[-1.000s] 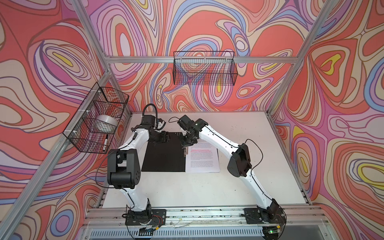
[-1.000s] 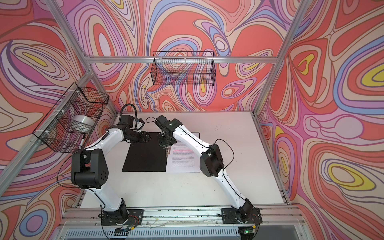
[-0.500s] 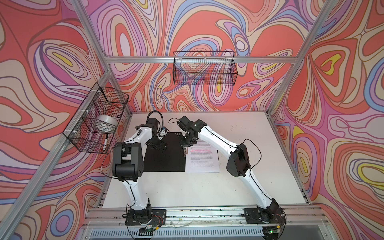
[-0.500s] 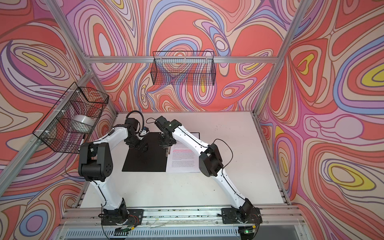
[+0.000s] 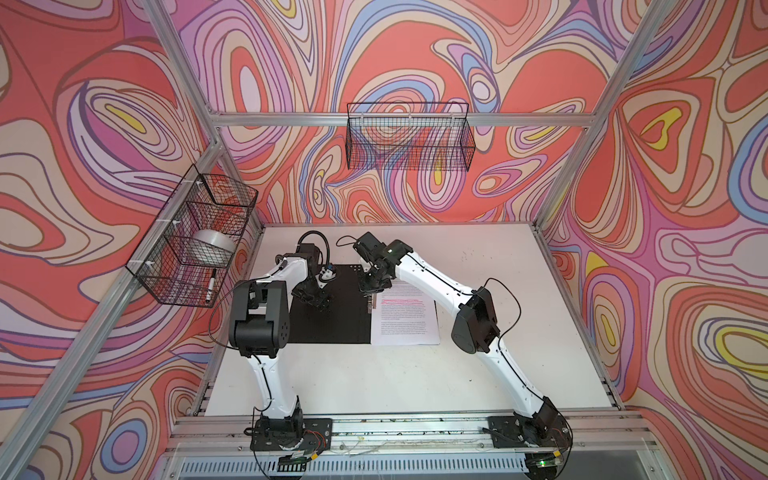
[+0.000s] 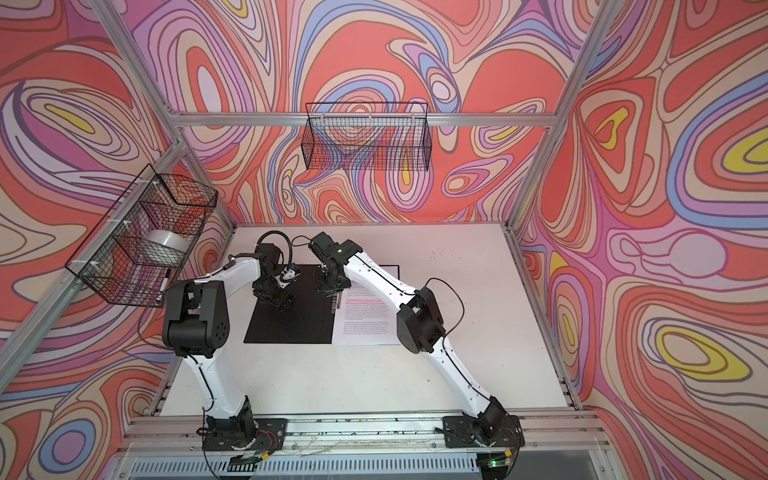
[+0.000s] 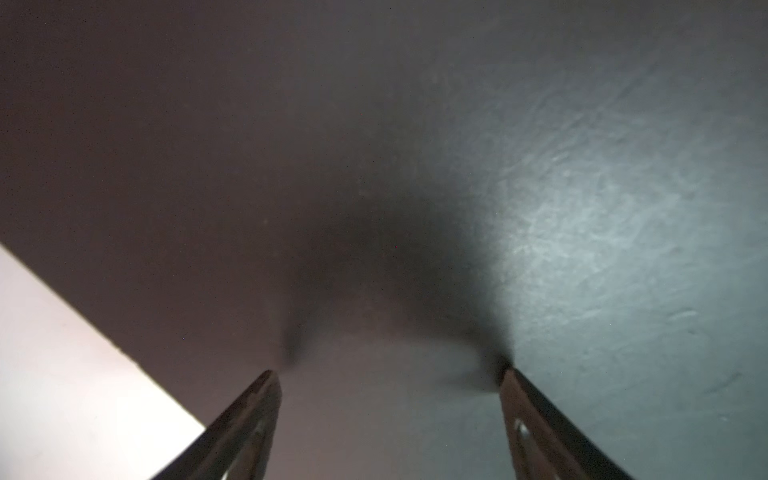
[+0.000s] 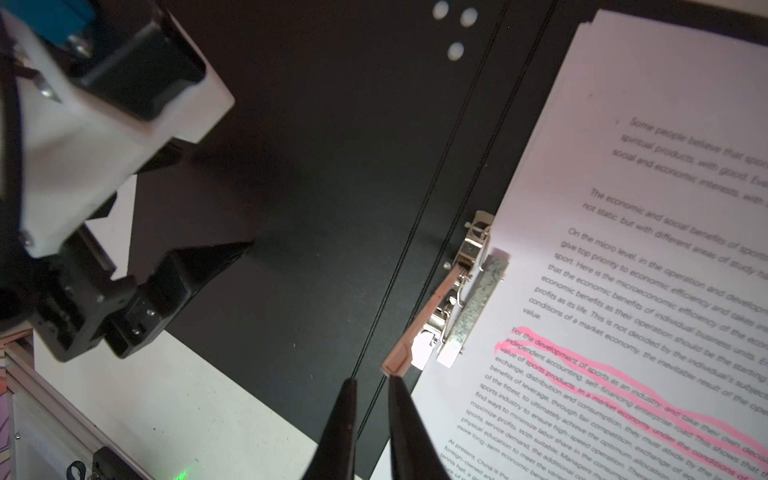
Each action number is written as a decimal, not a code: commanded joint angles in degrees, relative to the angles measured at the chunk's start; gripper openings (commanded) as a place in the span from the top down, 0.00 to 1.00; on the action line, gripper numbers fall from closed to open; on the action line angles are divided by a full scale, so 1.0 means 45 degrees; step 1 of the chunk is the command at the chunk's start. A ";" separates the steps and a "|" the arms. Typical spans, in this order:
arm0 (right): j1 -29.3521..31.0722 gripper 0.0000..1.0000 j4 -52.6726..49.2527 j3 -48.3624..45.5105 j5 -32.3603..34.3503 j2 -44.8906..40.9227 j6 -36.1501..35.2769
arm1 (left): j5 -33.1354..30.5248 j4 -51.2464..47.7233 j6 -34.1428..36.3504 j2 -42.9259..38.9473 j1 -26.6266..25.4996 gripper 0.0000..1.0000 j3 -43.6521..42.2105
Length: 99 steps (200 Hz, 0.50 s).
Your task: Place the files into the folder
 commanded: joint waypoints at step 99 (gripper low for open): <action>0.0018 0.85 -0.0747 -0.0167 0.0398 0.0345 -0.0485 | -0.0083 -0.0510 0.0129 0.0835 -0.0063 0.24 0.0194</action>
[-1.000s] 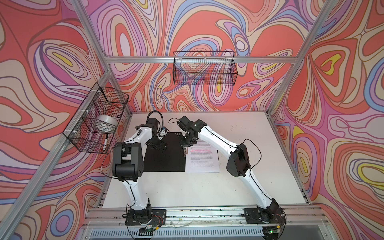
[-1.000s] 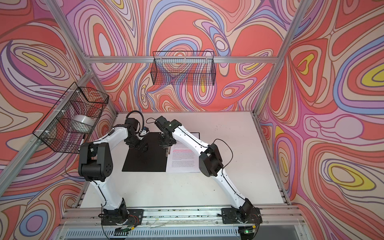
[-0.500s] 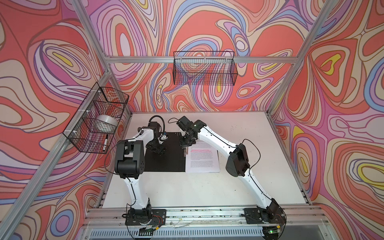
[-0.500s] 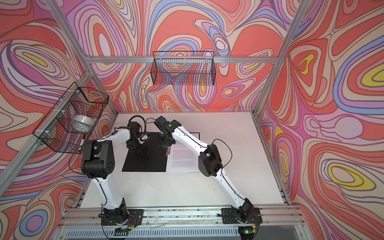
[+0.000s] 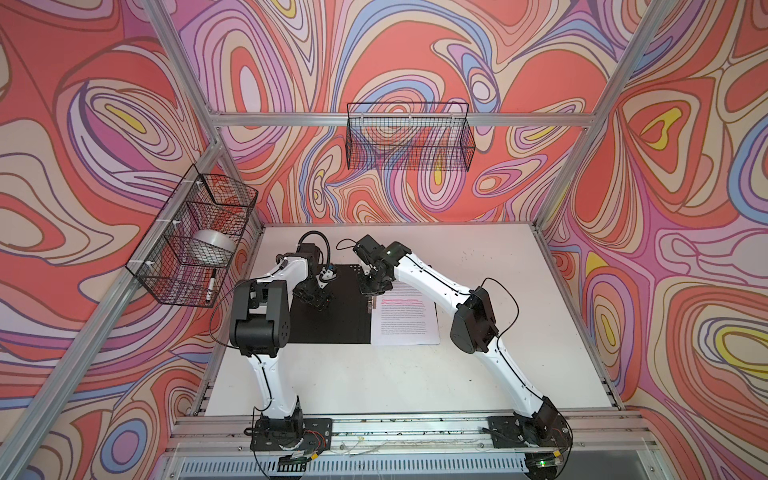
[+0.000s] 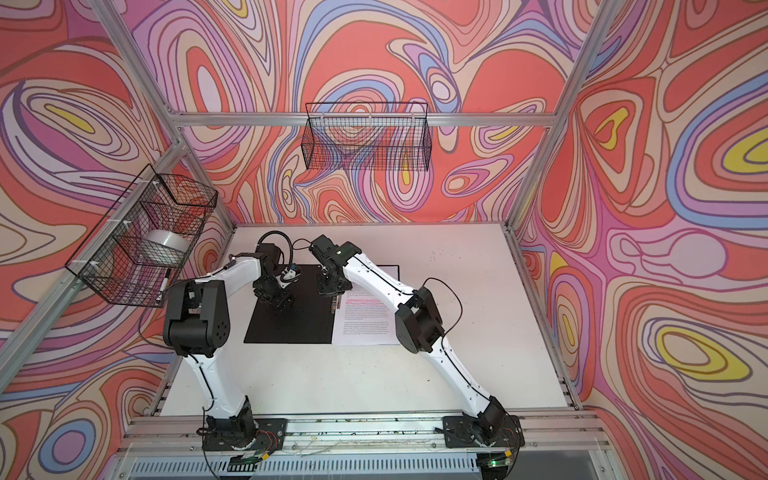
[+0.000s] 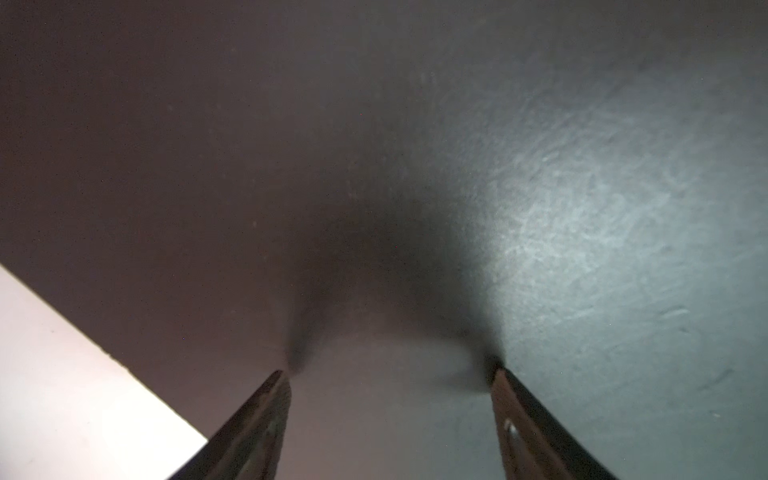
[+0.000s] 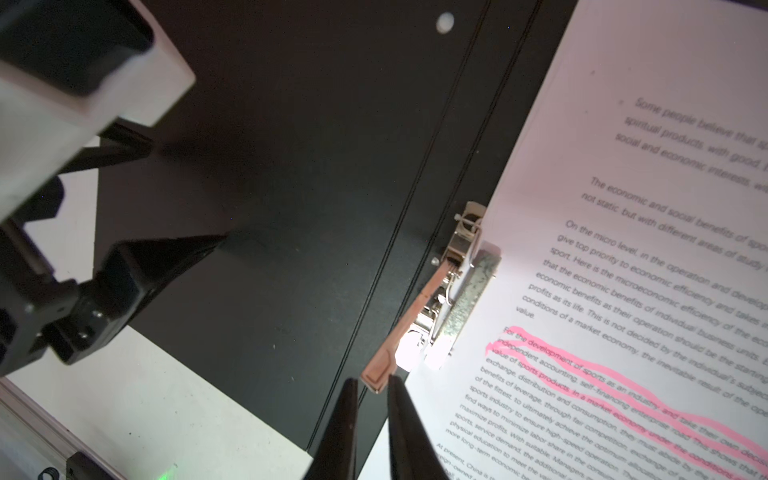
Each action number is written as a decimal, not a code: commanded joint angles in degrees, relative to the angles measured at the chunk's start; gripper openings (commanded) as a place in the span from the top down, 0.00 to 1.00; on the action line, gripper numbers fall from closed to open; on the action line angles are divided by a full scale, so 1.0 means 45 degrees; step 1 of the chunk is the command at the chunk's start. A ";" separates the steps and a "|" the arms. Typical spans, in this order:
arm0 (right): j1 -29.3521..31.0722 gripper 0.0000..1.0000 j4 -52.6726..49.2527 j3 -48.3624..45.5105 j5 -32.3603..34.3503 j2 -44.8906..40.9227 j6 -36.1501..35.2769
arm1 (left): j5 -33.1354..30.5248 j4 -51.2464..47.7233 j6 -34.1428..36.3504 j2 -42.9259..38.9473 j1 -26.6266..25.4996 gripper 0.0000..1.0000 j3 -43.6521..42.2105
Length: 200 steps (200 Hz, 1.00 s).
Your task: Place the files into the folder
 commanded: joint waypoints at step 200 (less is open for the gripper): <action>0.0010 0.85 0.0443 -0.0223 0.0143 0.0095 -0.0346 | -0.0029 -0.0508 0.0025 0.0715 -0.0038 0.25 0.0234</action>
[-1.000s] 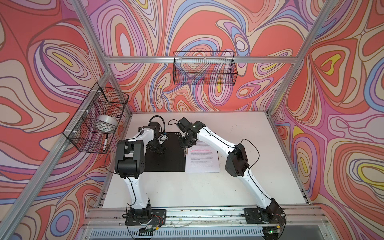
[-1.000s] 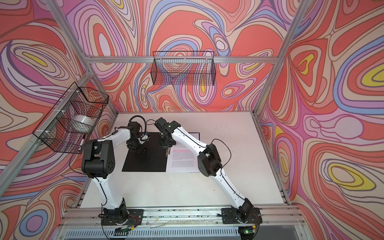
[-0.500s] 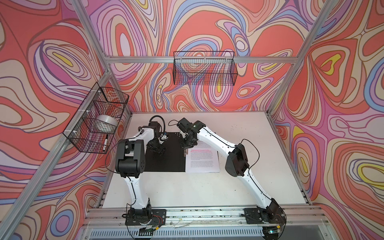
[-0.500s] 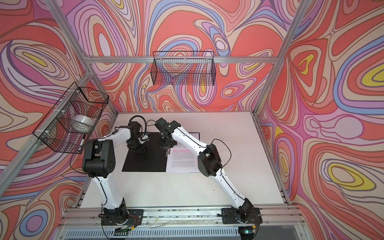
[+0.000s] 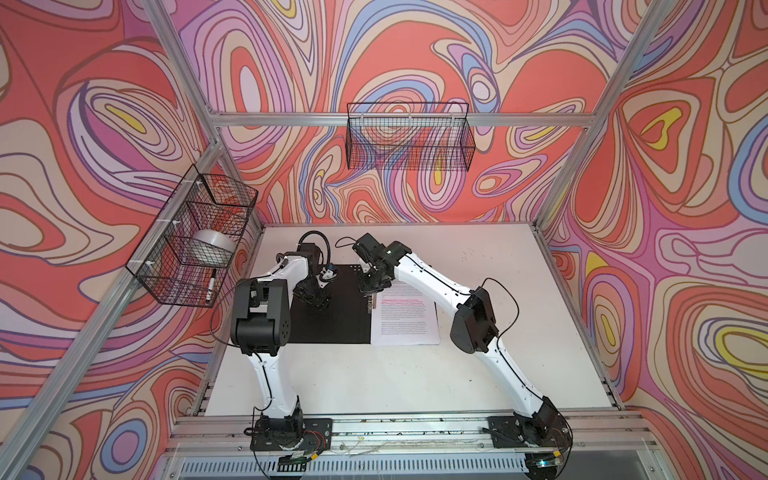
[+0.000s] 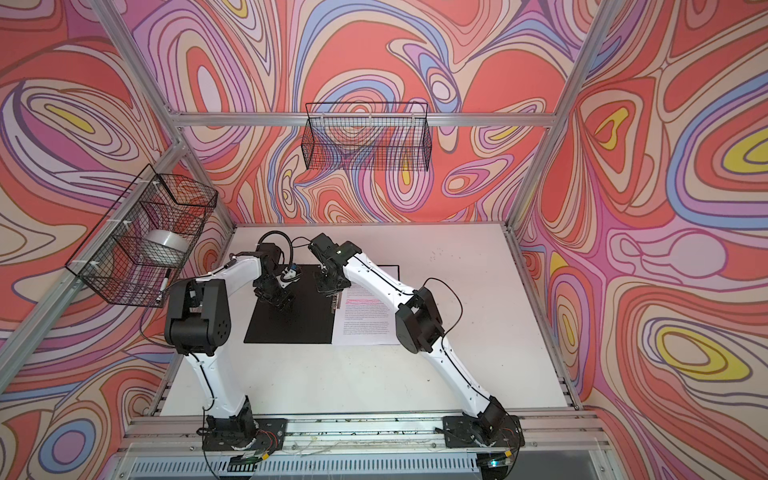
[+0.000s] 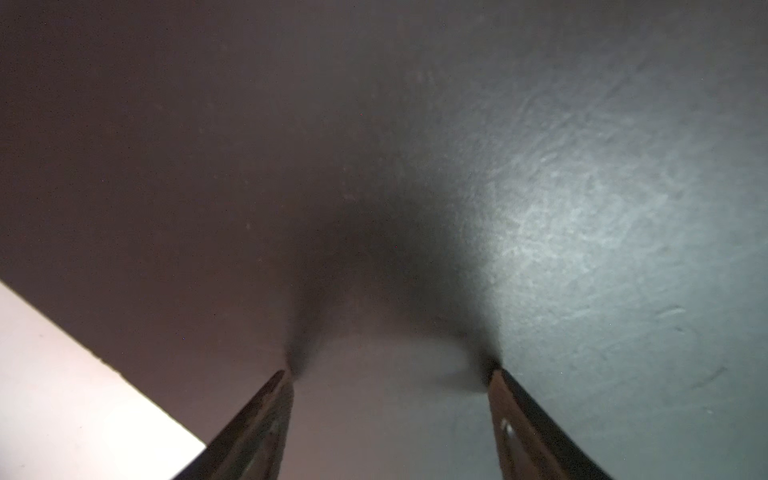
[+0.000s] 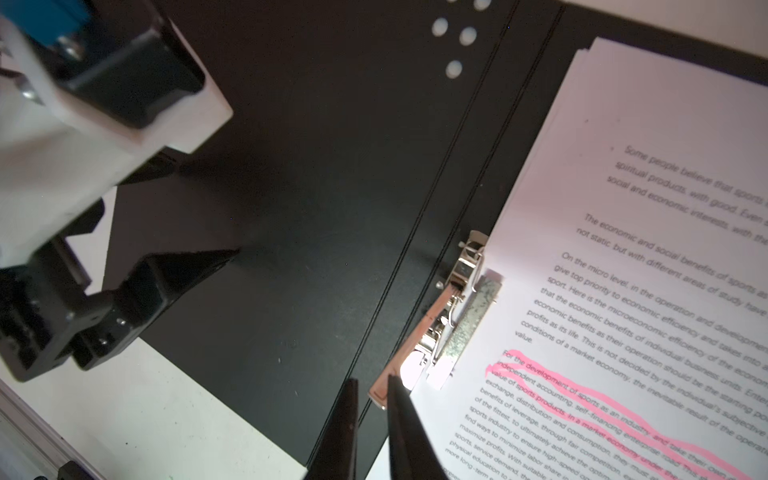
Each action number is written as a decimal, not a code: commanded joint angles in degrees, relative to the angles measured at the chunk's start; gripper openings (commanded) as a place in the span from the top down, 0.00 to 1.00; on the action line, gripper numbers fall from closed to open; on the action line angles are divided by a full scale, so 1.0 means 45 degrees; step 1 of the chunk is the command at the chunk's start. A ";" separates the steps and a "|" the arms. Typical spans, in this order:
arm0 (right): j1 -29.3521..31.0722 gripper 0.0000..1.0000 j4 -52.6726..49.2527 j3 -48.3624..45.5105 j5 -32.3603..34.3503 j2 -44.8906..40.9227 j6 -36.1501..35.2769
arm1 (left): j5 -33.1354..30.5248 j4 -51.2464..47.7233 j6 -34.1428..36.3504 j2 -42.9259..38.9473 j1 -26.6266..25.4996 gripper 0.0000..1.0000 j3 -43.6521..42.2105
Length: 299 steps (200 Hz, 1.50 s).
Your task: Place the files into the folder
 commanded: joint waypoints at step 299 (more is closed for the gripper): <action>-0.0042 0.87 -0.0776 0.0223 -0.0238 0.0429 -0.0511 | -0.0069 -0.0553 -0.0125 0.0853 -0.0043 0.27 0.0407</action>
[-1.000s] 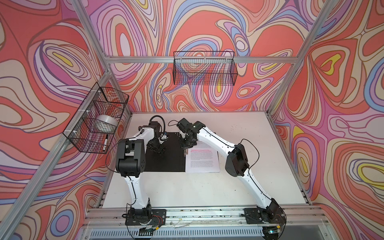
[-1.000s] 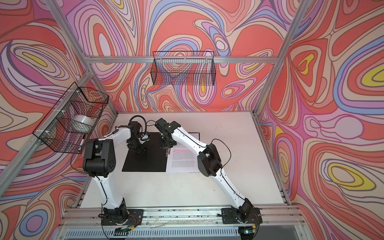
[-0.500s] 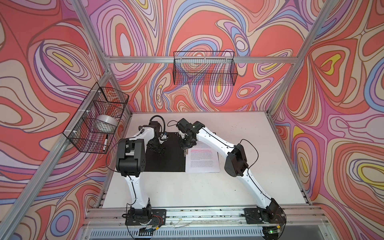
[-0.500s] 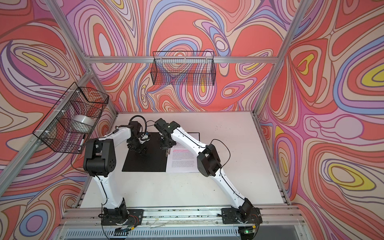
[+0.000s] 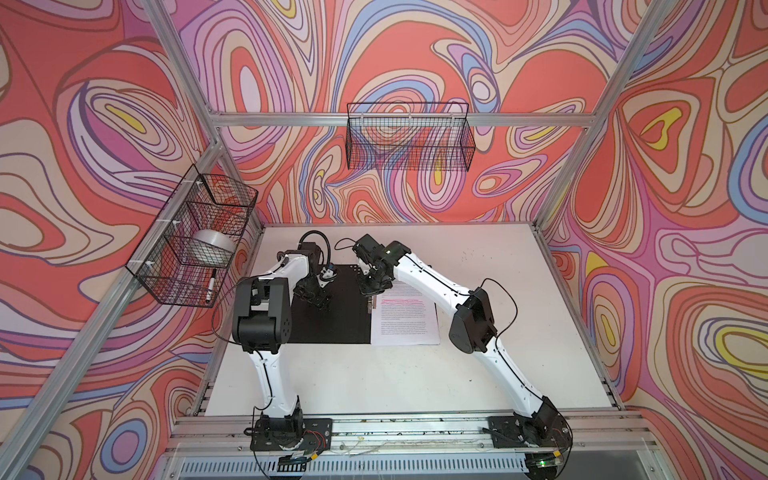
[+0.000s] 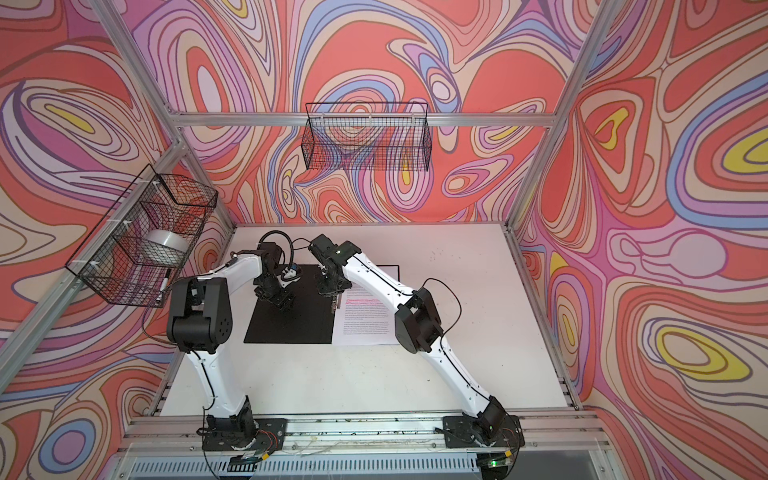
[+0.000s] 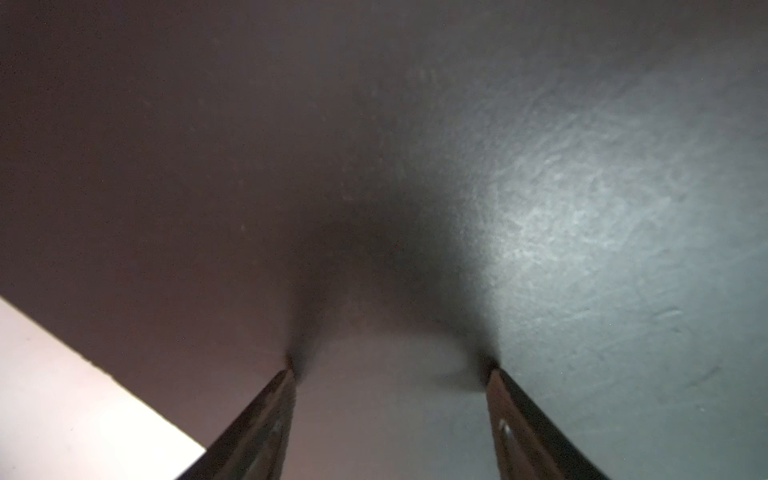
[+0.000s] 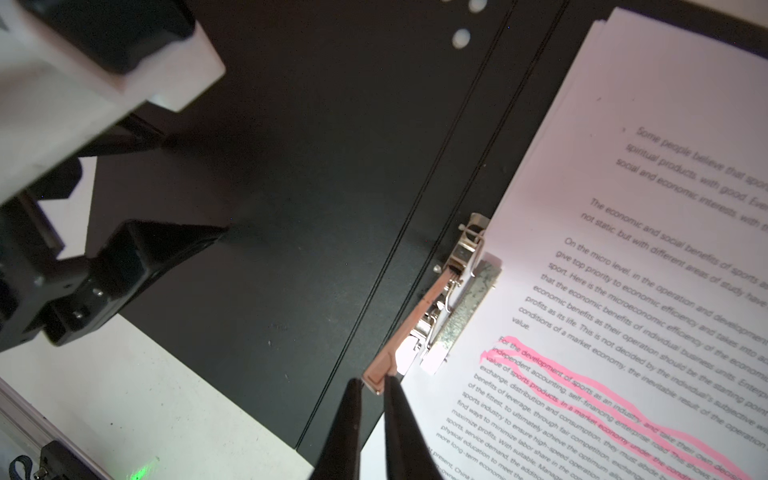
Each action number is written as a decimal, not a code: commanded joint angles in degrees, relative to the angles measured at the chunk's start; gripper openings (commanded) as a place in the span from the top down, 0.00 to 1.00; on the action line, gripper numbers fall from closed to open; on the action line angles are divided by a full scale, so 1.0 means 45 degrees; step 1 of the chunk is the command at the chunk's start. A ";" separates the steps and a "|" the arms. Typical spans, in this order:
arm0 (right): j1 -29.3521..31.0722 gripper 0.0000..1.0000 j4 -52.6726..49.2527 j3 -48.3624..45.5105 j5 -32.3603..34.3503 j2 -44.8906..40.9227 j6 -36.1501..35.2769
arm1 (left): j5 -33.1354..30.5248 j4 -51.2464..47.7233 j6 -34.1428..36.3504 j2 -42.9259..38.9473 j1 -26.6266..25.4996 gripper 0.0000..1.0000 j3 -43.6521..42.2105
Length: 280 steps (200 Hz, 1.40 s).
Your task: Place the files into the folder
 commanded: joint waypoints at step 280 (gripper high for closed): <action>-0.0053 0.90 -0.1870 -0.0859 0.0651 0.1454 -0.0584 | 0.0065 -0.0155 -0.0009 0.0737 0.0367 0.27 0.0130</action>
